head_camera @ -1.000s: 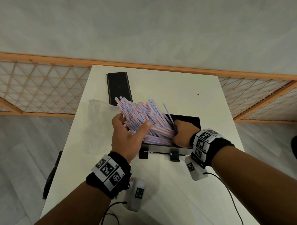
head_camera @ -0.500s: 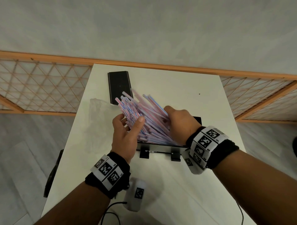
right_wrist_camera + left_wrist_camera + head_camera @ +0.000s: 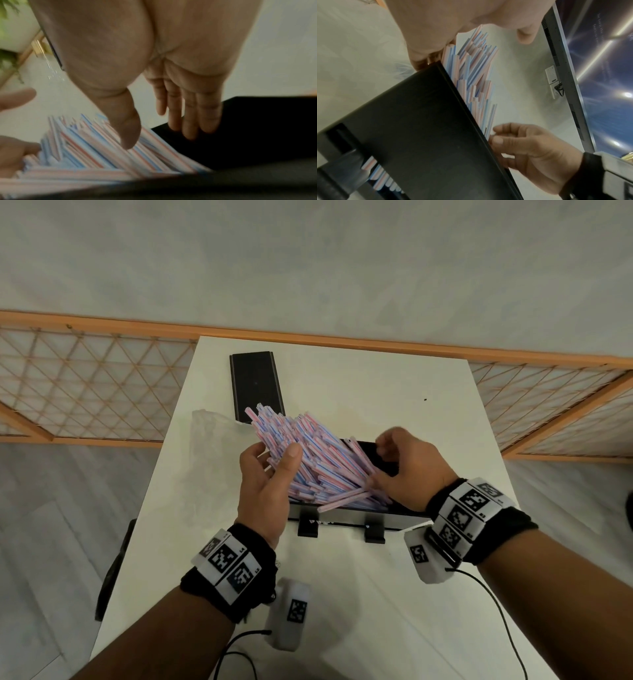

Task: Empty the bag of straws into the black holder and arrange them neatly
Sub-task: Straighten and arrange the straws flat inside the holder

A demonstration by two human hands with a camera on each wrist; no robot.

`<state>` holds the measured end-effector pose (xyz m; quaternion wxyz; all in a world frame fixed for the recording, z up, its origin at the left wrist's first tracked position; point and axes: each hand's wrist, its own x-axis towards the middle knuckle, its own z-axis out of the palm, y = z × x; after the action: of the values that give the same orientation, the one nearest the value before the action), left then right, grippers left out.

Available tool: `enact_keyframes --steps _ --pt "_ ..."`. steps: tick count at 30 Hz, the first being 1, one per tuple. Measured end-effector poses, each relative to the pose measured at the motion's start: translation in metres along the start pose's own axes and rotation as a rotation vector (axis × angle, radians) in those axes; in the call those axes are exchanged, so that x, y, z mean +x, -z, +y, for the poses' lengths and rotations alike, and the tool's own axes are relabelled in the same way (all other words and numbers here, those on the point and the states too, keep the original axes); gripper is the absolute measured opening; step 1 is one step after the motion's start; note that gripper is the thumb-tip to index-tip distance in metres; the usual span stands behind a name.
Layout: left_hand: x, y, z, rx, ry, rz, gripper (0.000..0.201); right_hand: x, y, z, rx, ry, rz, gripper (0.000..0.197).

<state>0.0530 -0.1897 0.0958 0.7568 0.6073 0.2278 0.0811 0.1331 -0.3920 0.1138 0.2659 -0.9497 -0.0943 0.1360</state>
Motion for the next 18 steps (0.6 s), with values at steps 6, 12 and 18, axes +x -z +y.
enact_keyframes --steps 6,12,18 --pt "-0.002 -0.001 -0.002 0.019 -0.003 -0.016 0.072 -0.003 -0.01 0.007 -0.248 -0.075 -0.268 0.039" --pt "0.0 -0.002 0.001 0.002 0.015 0.018 0.07 0.005 -0.019 0.002 -0.331 0.023 -0.209 0.009" --pt "0.005 0.005 -0.005 0.033 0.084 0.069 0.096 0.007 -0.011 -0.011 -0.239 0.142 -0.084 0.018"
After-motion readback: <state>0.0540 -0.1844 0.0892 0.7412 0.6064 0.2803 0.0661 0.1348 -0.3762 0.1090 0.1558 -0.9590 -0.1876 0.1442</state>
